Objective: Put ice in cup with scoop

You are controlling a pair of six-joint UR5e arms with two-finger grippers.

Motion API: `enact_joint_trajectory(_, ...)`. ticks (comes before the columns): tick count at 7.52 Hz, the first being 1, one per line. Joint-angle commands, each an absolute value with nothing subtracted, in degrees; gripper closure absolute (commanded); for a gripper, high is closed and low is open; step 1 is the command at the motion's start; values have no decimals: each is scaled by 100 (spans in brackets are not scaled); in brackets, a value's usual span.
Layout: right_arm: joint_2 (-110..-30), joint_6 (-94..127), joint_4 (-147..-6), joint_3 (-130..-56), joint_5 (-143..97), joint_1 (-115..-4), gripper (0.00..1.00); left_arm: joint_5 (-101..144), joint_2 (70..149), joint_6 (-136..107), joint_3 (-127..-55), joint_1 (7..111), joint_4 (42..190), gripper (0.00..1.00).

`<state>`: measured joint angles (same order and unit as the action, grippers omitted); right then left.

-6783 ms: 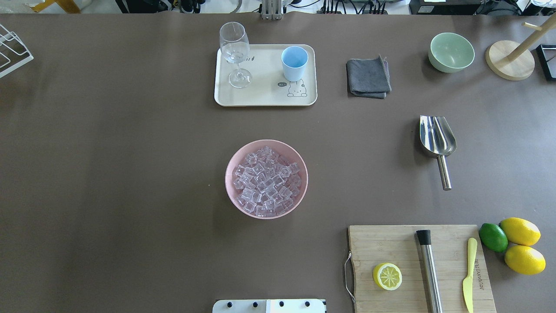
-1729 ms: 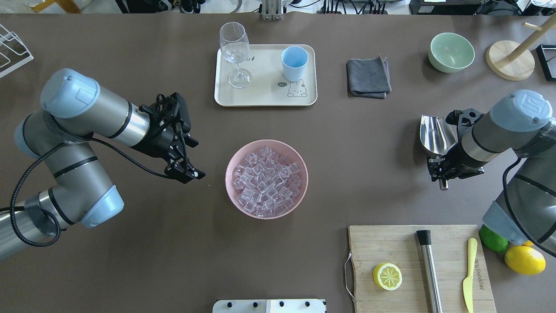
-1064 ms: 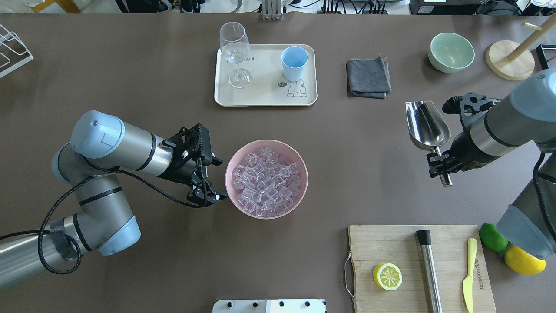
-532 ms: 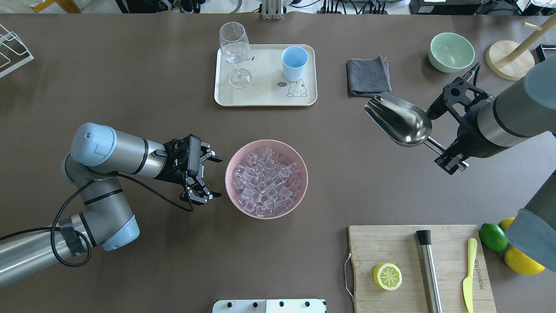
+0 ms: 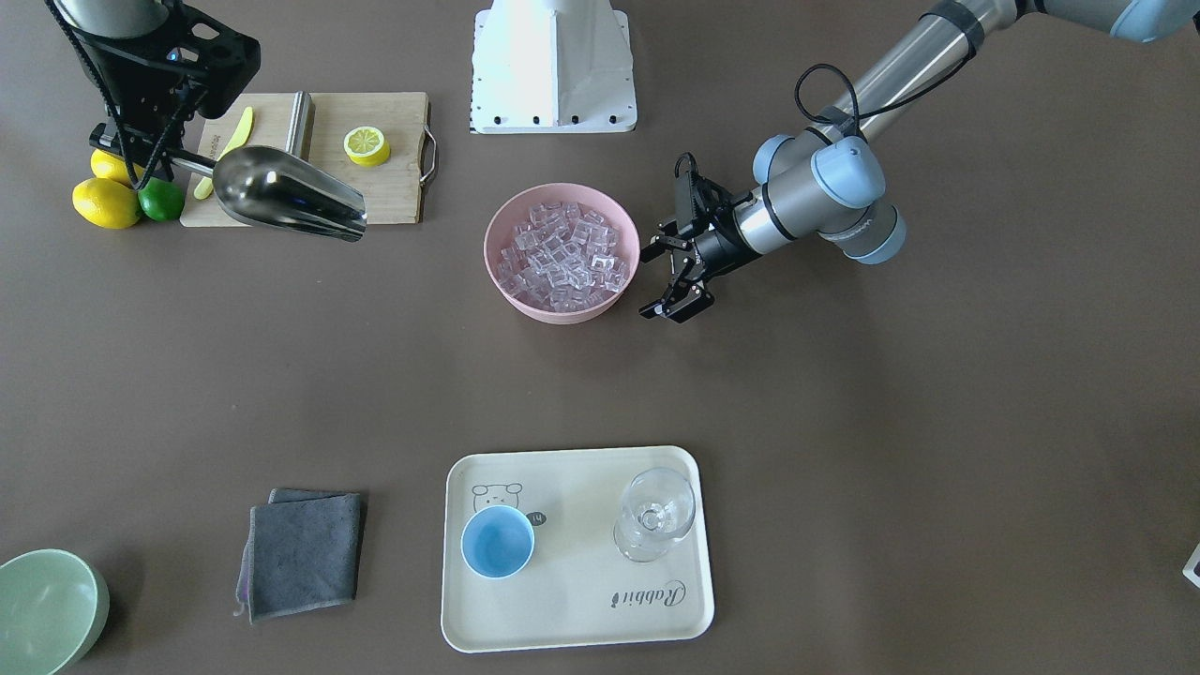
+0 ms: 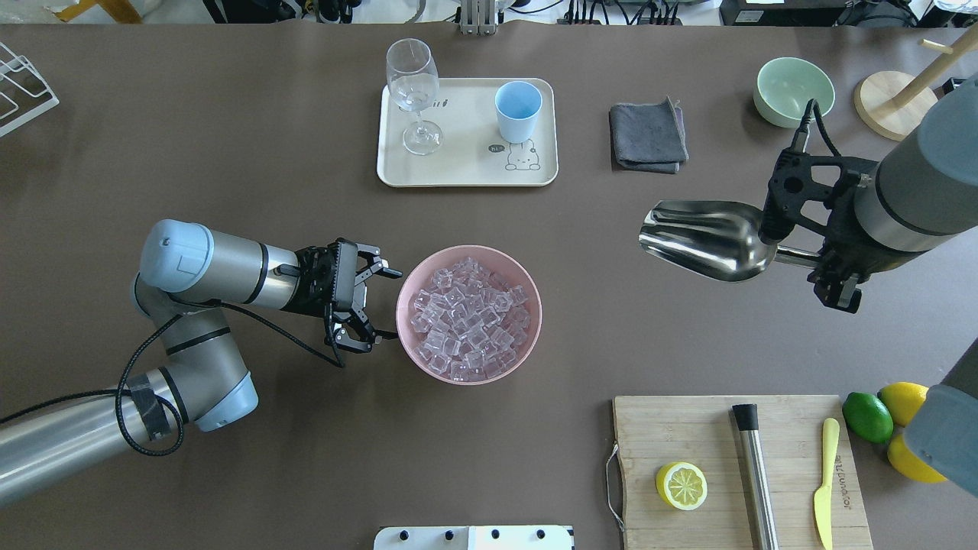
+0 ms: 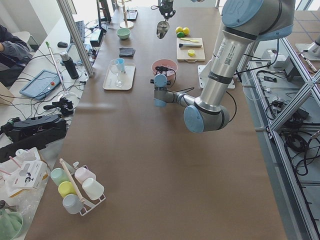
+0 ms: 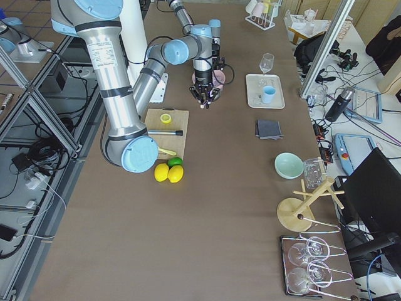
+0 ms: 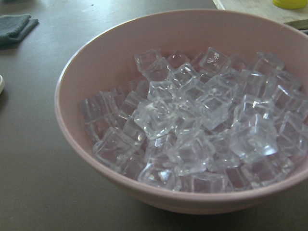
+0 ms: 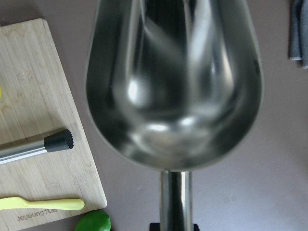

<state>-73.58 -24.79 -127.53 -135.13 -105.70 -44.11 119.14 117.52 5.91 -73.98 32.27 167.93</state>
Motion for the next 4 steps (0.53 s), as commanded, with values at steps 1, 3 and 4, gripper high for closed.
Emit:
enact_joint_trajectory(1, -6351, -3547, -13429, -12776, -10301, -4272, 100, 11892, 11839, 284, -7339, 3050, 16744, 2)
enact_joint_trajectory(3, -5261, -3638, -14103, -11931, -10170, -3896, 100, 11900, 11865, 193, -7339, 2971, 16717, 2)
enact_joint_trajectory(4, -4769, -3682, -14394, -11527, -9934, -3702, 100, 11892, 11865, 193, -7339, 2953, 16691, 2)
